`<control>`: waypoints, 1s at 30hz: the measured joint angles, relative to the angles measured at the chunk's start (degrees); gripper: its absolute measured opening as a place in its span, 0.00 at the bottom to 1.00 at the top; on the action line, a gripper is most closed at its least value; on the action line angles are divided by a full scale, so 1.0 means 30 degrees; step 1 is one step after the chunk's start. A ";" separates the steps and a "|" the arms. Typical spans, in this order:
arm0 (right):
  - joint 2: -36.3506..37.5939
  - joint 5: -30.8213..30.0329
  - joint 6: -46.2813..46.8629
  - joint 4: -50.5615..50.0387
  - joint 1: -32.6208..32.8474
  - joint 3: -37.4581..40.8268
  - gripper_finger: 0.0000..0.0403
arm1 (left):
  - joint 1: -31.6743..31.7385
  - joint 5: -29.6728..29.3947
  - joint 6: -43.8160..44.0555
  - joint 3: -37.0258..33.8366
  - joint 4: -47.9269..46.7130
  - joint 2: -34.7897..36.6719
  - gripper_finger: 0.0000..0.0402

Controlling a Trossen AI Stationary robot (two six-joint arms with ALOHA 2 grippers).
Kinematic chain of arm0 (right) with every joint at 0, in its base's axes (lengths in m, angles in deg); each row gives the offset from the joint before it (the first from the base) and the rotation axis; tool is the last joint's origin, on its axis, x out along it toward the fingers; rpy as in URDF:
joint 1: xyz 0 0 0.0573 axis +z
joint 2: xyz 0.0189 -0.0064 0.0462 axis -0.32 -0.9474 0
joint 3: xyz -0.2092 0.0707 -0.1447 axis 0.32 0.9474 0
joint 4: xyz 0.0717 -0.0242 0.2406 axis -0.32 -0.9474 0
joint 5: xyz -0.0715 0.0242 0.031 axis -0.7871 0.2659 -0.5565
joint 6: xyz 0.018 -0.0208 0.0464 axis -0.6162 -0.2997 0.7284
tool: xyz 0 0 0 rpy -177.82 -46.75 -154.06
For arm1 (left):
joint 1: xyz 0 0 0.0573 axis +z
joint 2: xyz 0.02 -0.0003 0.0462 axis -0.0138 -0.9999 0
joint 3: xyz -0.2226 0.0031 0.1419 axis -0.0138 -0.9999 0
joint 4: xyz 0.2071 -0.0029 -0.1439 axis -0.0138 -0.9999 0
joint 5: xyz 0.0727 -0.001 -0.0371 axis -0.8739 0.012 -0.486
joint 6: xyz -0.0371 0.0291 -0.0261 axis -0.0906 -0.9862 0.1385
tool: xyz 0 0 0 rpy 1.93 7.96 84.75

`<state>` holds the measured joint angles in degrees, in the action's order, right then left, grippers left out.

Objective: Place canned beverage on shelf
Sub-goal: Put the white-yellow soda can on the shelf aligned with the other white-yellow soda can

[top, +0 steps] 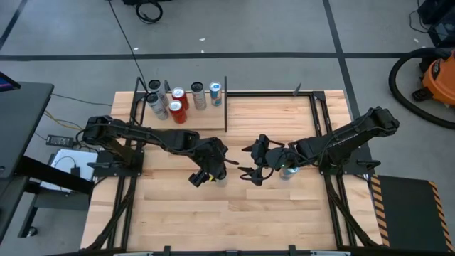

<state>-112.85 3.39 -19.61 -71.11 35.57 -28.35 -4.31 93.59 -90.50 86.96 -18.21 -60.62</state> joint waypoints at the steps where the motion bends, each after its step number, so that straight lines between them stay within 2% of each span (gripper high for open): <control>1: 0.0000 0.0002 -0.0002 0.0000 0.0000 0.0000 0.89 | 0.0000 0.0003 0.0026 0.0000 0.0000 -0.0004 0.74; 15: 0.0000 0.0002 -0.0002 -0.0007 0.0000 0.0000 0.89 | -0.0008 -0.0357 0.0023 0.0007 0.0104 -0.0036 0.78; 18: 0.0000 -0.0001 -0.0006 -0.0007 0.0000 0.0000 0.89 | -0.0022 -0.1640 0.1812 0.0007 0.0634 -0.0036 0.78; 21: 0.0000 0.0002 -0.0006 -0.0011 -0.0007 0.0000 0.89 | 0.0058 -0.2029 0.3448 0.0031 0.0646 -0.0040 0.78; 30: 0.0000 0.0002 -0.0006 -0.0015 0.0000 0.0000 0.89 | -0.0007 -0.2017 0.4570 0.0913 0.0411 -0.0051 0.78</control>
<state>-112.85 3.39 -19.63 -71.16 35.57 -28.35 -4.34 87.54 -76.79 89.70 -16.98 -60.77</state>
